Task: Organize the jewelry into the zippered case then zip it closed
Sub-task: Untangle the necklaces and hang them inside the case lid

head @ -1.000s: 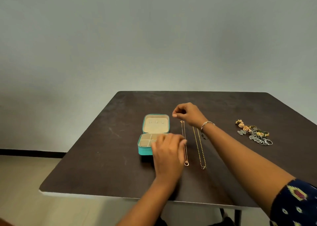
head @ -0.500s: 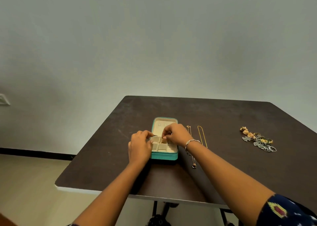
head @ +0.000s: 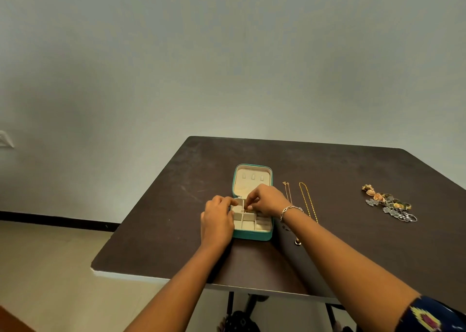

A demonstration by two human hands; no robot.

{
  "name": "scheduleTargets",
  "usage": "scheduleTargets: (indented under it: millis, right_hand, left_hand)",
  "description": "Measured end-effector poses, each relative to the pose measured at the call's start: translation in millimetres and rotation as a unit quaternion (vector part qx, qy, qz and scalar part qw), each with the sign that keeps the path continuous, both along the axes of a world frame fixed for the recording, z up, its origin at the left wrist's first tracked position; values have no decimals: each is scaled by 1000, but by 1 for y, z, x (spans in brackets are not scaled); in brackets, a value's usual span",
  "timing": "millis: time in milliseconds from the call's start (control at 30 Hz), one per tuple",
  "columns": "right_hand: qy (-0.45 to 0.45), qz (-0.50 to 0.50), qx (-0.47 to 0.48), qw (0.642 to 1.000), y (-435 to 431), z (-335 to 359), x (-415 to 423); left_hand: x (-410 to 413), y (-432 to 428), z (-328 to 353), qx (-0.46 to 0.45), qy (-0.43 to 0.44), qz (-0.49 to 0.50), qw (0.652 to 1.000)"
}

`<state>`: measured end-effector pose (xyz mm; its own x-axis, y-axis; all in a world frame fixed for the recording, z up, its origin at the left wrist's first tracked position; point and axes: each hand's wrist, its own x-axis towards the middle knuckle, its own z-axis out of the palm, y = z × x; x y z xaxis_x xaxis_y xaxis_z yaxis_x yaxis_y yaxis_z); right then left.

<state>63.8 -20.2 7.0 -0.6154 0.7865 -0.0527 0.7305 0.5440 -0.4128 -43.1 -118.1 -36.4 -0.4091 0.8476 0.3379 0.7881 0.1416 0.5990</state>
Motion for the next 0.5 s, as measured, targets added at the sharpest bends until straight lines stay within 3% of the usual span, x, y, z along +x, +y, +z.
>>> scheduleTargets:
  millis: [333, 500]
  right_hand:
    - [-58, 26, 14, 998, 0, 0, -6]
    - [-59, 13, 70, 996, -4, -6, -9]
  left_hand:
    - [2, 5, -5, 0, 33, 13, 999]
    - [3, 6, -7, 5, 38, 20, 999]
